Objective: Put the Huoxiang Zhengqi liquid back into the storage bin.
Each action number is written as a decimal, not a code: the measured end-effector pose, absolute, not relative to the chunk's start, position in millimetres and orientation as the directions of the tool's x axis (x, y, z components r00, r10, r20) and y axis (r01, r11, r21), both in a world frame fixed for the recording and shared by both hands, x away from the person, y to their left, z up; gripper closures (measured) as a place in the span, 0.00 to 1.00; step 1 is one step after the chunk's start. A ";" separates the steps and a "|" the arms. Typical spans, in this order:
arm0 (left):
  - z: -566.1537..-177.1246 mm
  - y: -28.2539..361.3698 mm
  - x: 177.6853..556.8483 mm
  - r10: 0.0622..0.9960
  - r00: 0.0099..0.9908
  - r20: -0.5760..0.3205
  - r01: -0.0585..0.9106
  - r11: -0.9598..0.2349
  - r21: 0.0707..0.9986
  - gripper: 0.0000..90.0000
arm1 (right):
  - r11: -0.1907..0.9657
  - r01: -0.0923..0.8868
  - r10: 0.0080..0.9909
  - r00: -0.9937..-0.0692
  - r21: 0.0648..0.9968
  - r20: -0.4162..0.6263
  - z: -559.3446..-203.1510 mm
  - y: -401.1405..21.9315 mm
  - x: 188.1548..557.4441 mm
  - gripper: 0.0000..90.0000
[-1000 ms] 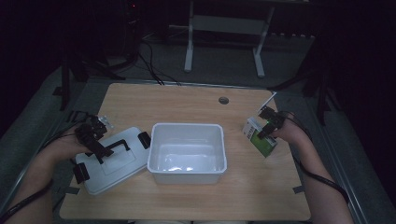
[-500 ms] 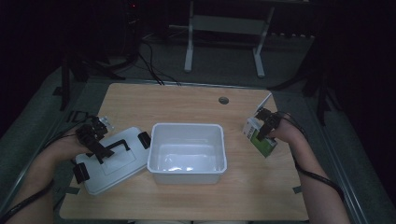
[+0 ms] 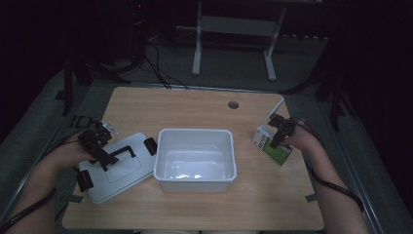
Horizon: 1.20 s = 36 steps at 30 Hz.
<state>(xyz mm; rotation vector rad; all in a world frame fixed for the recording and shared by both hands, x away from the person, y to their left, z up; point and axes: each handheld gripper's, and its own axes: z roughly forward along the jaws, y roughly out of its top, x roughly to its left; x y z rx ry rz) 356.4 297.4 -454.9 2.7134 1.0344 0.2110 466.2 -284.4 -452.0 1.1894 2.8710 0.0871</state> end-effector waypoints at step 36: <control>-452.1 293.0 355.4 0.662 0.748 0.052 0.632 -0.734 0.247 0.20 | 0.967 0.243 0.247 -0.968 0.071 -0.052 -417.4 -247.2 378.8 0.71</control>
